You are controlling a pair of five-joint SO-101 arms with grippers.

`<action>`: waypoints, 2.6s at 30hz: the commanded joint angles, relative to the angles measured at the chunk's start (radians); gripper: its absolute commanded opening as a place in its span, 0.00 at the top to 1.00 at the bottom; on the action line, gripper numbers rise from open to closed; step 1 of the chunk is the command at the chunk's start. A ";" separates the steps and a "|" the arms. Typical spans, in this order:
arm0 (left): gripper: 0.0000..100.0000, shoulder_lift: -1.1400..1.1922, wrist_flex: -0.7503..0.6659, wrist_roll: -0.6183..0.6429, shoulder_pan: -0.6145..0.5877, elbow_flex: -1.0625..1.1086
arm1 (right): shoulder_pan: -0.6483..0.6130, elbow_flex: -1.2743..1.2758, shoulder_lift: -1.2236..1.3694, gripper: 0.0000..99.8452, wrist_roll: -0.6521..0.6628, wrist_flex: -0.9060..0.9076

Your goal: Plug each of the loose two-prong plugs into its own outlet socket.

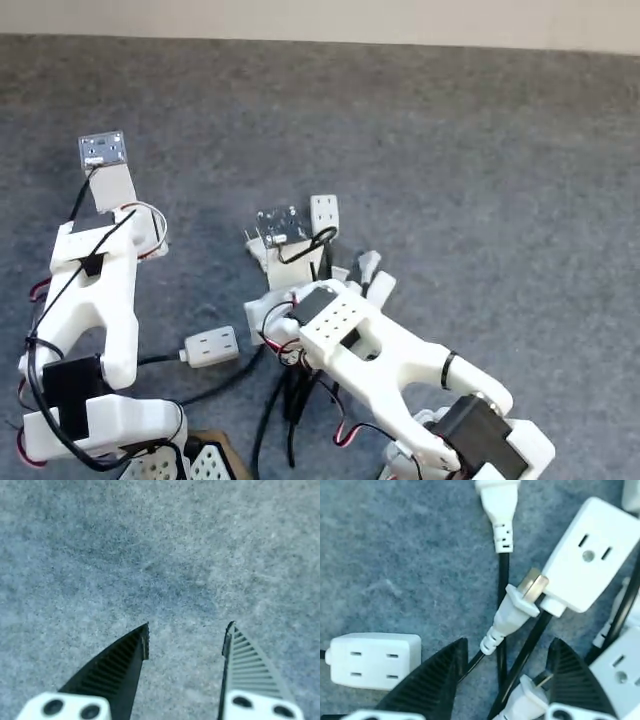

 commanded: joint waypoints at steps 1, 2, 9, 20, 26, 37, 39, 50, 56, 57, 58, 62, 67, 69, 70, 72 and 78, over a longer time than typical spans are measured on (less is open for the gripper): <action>0.75 -0.002 -0.015 0.009 0.015 -0.002 | -0.030 -0.056 -0.018 0.74 0.012 0.005; 0.75 -0.002 -0.015 0.009 0.015 -0.002 | -0.041 -0.058 -0.018 0.74 0.012 0.002; 0.75 -0.002 -0.015 0.009 0.015 -0.001 | -0.056 -0.087 -0.007 0.74 0.012 0.002; 0.75 -0.002 -0.015 0.009 0.015 -0.001 | -0.064 -0.088 -0.008 0.74 0.008 0.001; 0.75 -0.002 -0.015 0.009 0.015 -0.001 | -0.116 -0.091 -0.007 0.74 0.008 0.001; 0.75 -0.002 -0.017 0.009 0.015 -0.001 | -0.113 -0.085 0.001 0.74 0.006 -0.035; 0.75 -0.001 -0.015 0.009 0.015 -0.001 | -0.102 -0.077 0.036 0.74 0.006 -0.094; 0.75 -0.001 -0.014 0.009 0.015 0.001 | 0.048 -0.131 0.271 0.75 -0.068 -0.131; 0.75 -0.001 -0.014 0.009 0.015 0.001 | 0.102 -0.159 0.272 0.98 -0.068 -0.116; 0.75 -0.001 -0.014 0.009 0.015 0.001 | 0.111 -0.157 0.272 1.00 -0.068 -0.114; 0.75 -0.001 -0.014 0.009 0.015 0.001 | 0.117 -0.156 0.272 0.99 -0.068 -0.114; 0.75 -0.001 -0.014 0.009 0.015 0.001 | 0.151 -0.162 0.272 0.99 -0.043 -0.058; 0.75 -0.001 -0.014 0.009 0.015 0.002 | 0.239 -0.298 0.220 0.99 0.362 0.237; 0.75 0.001 -0.014 0.009 0.015 0.002 | 0.265 -0.375 0.157 0.99 0.397 0.338; 0.75 0.001 -0.014 0.009 0.016 0.002 | 0.277 -0.417 0.119 0.99 0.404 0.387; 0.75 0.001 -0.014 0.009 0.016 0.002 | 0.303 -0.518 0.035 0.99 0.459 0.498; 0.75 0.001 -0.014 0.008 0.016 0.002 | 0.351 -0.885 -0.081 0.99 0.694 0.888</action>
